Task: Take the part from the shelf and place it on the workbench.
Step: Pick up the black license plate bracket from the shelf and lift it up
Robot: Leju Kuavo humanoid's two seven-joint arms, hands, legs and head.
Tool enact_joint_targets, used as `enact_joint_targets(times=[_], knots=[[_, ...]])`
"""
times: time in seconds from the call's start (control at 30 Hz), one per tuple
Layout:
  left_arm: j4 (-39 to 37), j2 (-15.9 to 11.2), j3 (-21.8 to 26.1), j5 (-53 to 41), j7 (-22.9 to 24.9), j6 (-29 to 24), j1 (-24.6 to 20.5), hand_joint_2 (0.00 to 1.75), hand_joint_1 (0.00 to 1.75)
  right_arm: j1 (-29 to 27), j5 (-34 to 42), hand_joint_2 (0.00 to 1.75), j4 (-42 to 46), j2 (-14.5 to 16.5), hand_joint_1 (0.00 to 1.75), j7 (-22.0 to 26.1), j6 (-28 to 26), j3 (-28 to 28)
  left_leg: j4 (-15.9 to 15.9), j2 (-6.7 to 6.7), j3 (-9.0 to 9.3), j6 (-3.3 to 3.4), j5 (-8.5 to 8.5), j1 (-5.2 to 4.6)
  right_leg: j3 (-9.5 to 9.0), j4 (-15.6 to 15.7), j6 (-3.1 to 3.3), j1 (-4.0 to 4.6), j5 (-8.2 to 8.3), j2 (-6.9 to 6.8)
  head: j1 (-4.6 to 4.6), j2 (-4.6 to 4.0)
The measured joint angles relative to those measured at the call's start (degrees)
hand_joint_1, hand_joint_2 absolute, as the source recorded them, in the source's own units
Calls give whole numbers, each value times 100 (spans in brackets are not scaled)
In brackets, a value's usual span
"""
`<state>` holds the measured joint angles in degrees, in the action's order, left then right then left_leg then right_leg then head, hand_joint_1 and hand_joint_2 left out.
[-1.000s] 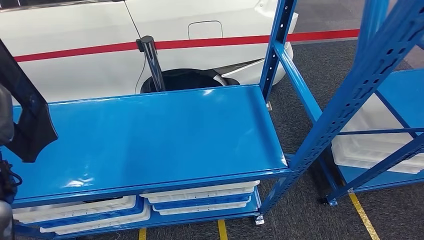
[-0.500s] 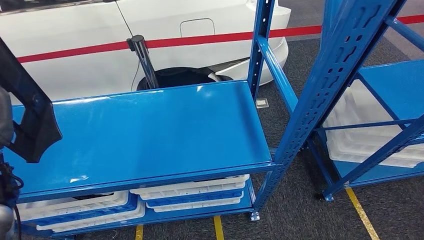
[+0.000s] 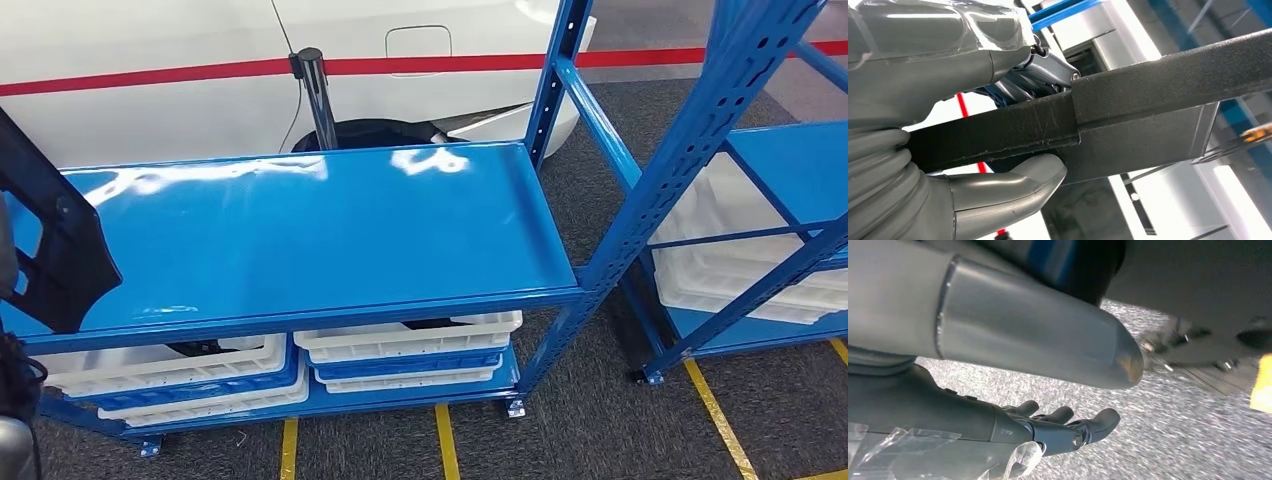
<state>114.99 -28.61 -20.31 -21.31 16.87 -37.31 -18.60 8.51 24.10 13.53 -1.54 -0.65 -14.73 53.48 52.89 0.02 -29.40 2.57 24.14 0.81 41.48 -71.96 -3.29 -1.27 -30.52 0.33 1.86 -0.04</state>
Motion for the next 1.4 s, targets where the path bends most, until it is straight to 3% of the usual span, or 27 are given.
enact_joint_targets(times=[0.03, 0.13, 0.2, 0.3, 0.37, 0.43, 0.47, 0.5, 0.53, 0.57, 0.6, 0.67, 0.7, 0.77, 0.8, 0.83, 0.93, 0.97, 1.0, 1.03, 1.07, 1.13, 1.2, 1.23, 1.3, 1.33, 1.4], knots=[[1, 0, 1, -3, 7, -1, 13, 175, 175, -1, -1, 0, 0, 0, 0, 5, 1, 0, 3, -2, -45, 6, -34, -30, -198, 157, 53, 29, 74, 2, 0, 0], [12, 0, 9, -16, 9, -4, 20, 175, 175, 2, -1, 0, -4, -19, 0, 15, 8, 0, 5, -8, -121, -2, -113, -96, -1131, 1428, 300, 150, 343, 10, 1, 0], [25, 0, 14, -48, 35, -6, 25, 175, 175, 2, 3, 0, -8, -31, 0, 22, 21, 0, 6, 3, -151, -53, -169, -93, -1392, 1872, 365, 210, 384, 8, 3, 0], [42, -2, 37, -97, 84, -18, 48, 175, 175, 7, 44, 0, -9, 2, 0, 68, 91, -2, 65, 8, -230, -150, -156, -76, -1347, 1975, 383, 183, 515, -16, 5, 0], [54, -8, 74, -105, 87, -26, 65, 175, 175, 13, 92, 0, -9, 17, 0, 146, 172, -3, 486, 2, -416, -219, 227, -54, -1247, 2016, 421, 141, 629, -46, 12, 0], [58, -13, 100, -105, 89, -25, 93, 175, 175, 13, 123, 0, -10, 22, 0, 260, 226, -4, 1296, 0, -667, -308, 753, -10, -1106, 2013, 439, 139, 733, -63, 16, 0], [59, -13, 105, -104, 89, -24, 111, 175, 175, 12, 125, 0, -11, 27, 0, 308, 234, -4, 1633, 0, -739, -347, 883, 12, -1032, 2010, 431, 137, 787, -67, 17, 0], [59, -13, 108, -103, 90, -24, 123, 175, 175, 13, 123, 0, -11, 33, 0, 348, 238, -4, 1792, 1, -729, -380, 876, 31, -958, 2005, 418, 133, 842, -68, 17, 0], [59, -13, 110, -102, 90, -24, 130, 175, 175, 14, 121, 0, -11, 39, 0, 374, 237, -4, 1733, 2, -620, -407, 749, 48, -884, 1998, 399, 124, 896, -68, 17, 0], [60, -13, 114, -101, 90, -24, 132, 175, 175, 18, 119, 0, -11, 46, 0, 394, 237, -4, 1457, 3, -406, -431, 560, 65, -813, 1985, 374, 113, 947, -68, 17, 0], [60, -13, 118, -101, 90, -24, 131, 175, 175, 22, 115, 0, -11, 49, 0, 410, 237, -4, 1031, 5, -115, -451, 409, 85, -750, 1967, 344, 106, 993, -65, 17, 0], [68, -13, 129, -102, 89, -26, 131, 175, 175, 28, 107, 0, -11, 49, 0, 444, 232, -4, 175, -4, 408, -430, 325, 84, -652, 1923, 278, 117, 1082, -55, 18, 0], [72, -13, 134, -102, 89, -28, 132, 175, 175, 29, 103, 0, -11, 46, 0, 463, 224, -4, -55, -10, 528, -390, 352, 71, -623, 1914, 247, 128, 1131, -51, 19, 0], [79, -11, 138, -103, 88, -37, 150, 175, 175, 23, 86, 0, -12, 44, 0, 504, 175, -4, -122, -10, 483, -265, 330, 48, -586, 1927, 183, 133, 1231, -46, 14, 0], [79, -11, 138, -104, 88, -43, 159, 175, 175, 21, 73, 0, -13, 43, 0, 522, 133, -4, -112, -2, 434, -202, 281, 47, -549, 1891, 150, 123, 1184, -44, 13, 0], [79, -10, 139, -105, 89, -51, 171, 175, 175, 20, 60, 0, -14, 41, 0, 534, 85, -4, -109, 9, 374, -133, 222, 52, -488, 1764, 120, 112, 1023, -42, 9, 0], [81, -9, 140, -105, 100, -95, 232, 175, 175, 18, 30, 0, -15, 38, 0, 551, -98, -4, -103, 24, 161, -11, 26, 45, -185, 688, 59, 94, 110, -39, 2, 0], [80, -9, 140, -101, 110, -108, 269, 175, 175, 13, 26, 0, -15, 37, 0, 563, -174, -4, -95, 24, 85, -6, -34, 37, -120, 302, 50, 93, -71, -39, 1, 0], [80, -9, 140, -95, 127, -116, 310, 175, 175, 8, 27, 0, -15, 35, 0, 581, -250, -4, -83, 23, 6, -9, -90, 31, -133, 73, 51, 93, -103, -39, 0, 0], [79, -9, 140, -90, 142, -122, 351, 175, 175, 6, 32, 0, -15, 35, 0, 602, -312, -4, -68, 23, -72, -17, -139, 24, -243, 49, 61, 94, -16, -38, -1, 0], [79, -9, 141, -87, 154, -131, 382, 175, 175, 4, 39, 0, -15, 35, 0, 617, -354, -4, -51, 21, -142, -28, -183, 18, -466, 266, 85, 96, 141, -36, -1, 0], [79, -9, 145, -95, 157, -173, 424, 175, 175, 0, 46, 0, -15, 22, 0, 645, -402, -4, -25, 18, -249, -60, -260, 4, -1109, 1131, 163, 116, 351, -18, -1, 0], [79, -9, 159, -106, 138, -228, 455, 175, 175, -21, 47, 0, -15, 2, 0, 683, -449, -4, -21, 25, -304, -120, -348, -3, -1553, 1848, 217, 151, 334, 3, -1, 0], [79, -9, 172, -109, 124, -246, 475, 175, 175, -33, 47, 0, -15, -7, 0, 709, -481, -4, -28, 30, -321, -159, -394, 0, -1618, 1992, 233, 168, 310, 7, 0, 0], [79, -10, 213, -111, 101, -257, 531, 175, 175, -60, 47, 0, -17, -12, 0, 759, -546, -5, -18, 34, -356, -229, -426, 19, -1567, 2032, 282, 165, 386, -6, 1, 0], [79, -10, 238, -116, 96, -262, 566, 175, 175, -68, 46, 0, -18, -15, 0, 784, -568, -6, 58, 33, -398, -259, -329, 25, -1526, 2040, 317, 154, 438, -17, 4, 0], [79, -11, 283, -126, 97, -273, 615, 175, 175, -83, 45, 0, -20, -21, 0, 822, -586, -7, 548, 29, -578, -302, 170, 41, -1407, 2049, 386, 142, 558, -43, 12, 0]])
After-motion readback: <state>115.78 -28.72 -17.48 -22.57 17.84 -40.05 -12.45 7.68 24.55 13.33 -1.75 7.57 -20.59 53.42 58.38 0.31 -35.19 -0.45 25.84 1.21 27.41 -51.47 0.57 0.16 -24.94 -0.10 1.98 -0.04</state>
